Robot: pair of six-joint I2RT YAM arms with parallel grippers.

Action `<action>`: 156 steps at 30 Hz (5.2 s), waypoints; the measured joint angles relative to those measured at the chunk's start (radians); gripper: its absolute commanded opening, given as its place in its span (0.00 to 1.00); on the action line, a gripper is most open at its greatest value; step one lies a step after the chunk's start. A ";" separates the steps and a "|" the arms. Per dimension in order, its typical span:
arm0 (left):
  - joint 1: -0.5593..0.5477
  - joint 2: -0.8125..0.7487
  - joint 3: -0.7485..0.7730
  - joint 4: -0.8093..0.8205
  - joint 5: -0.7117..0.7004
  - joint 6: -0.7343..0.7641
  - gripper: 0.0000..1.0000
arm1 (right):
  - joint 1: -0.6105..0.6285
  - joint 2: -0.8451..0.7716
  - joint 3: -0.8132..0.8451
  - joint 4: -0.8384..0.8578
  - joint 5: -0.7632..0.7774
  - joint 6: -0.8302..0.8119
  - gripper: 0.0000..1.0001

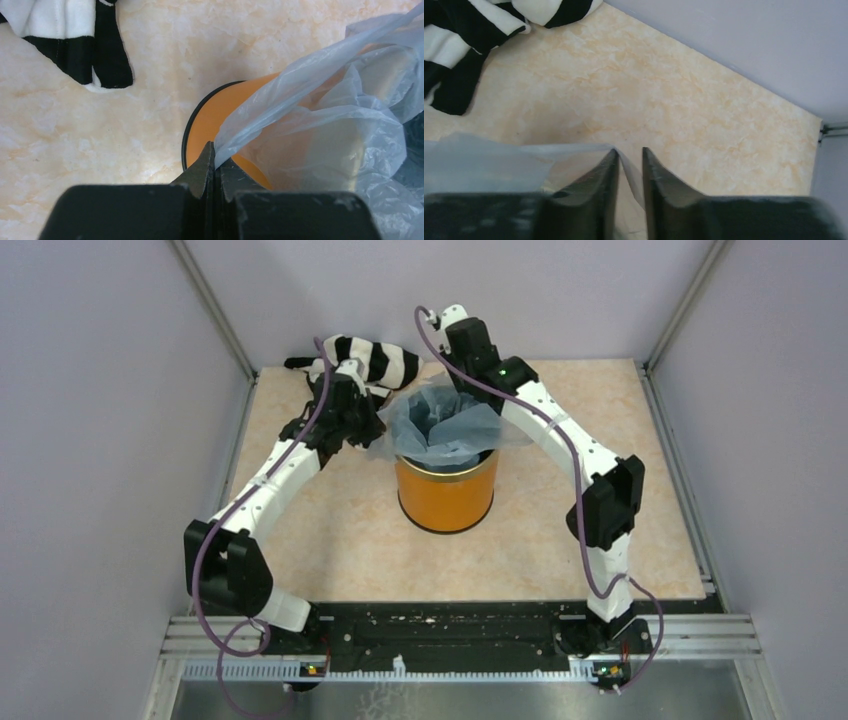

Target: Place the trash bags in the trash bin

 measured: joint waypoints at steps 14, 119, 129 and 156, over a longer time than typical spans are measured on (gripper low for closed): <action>0.000 -0.011 -0.071 0.010 0.036 -0.023 0.00 | 0.002 -0.256 0.038 -0.153 -0.051 0.107 0.93; 0.096 -0.151 -0.231 -0.098 0.047 -0.100 0.49 | -0.308 -0.791 -1.081 0.130 -0.414 0.514 0.45; 0.130 -0.159 -0.367 -0.001 0.250 -0.228 0.57 | -0.308 -0.784 -1.117 0.169 -0.443 0.528 0.25; 0.137 -0.045 -0.486 0.250 0.312 -0.403 0.00 | -0.308 -0.662 -1.225 0.288 -0.388 0.539 0.02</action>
